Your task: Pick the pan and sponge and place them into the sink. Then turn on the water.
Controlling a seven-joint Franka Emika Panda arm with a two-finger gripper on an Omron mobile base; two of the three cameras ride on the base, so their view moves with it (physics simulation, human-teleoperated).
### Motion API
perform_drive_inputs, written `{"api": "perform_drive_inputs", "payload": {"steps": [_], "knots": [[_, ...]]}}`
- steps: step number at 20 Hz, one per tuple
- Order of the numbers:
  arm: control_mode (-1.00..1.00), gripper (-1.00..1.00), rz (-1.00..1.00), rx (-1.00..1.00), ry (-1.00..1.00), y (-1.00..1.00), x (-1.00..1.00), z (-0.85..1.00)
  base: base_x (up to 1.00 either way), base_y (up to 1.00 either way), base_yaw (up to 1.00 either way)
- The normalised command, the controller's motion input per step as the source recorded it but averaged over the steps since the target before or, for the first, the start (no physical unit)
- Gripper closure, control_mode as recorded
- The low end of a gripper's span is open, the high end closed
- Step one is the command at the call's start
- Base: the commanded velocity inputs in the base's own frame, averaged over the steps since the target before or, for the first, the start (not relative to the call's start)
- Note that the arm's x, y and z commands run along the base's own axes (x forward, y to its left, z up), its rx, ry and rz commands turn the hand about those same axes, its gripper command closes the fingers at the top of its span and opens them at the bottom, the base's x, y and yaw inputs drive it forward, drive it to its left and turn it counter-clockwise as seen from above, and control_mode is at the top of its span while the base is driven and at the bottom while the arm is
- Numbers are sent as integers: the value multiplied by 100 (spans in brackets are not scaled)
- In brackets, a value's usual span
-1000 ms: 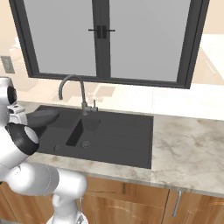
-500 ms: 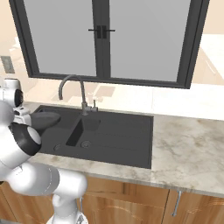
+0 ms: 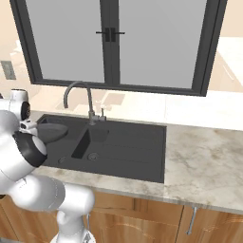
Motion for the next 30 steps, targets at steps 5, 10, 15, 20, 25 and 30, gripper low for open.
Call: {"api": "perform_drive_inputs", "payload": {"steps": [5,10,15,20,25,30], "knots": [[-100,100,0,10,3,-3,20,-8,0,0,0],[-100,100,1,8,6,-2,20,-11,0,0,0],[-100,100,0,7,2,0,14,-11,0,0,0],[-100,100,0,8,0,0,13,-16,0,0,0],[-100,100,0,6,-1,1,11,-20,0,0,0],[-100,100,0,2,-6,4,8,-17,0,0,0]]}}
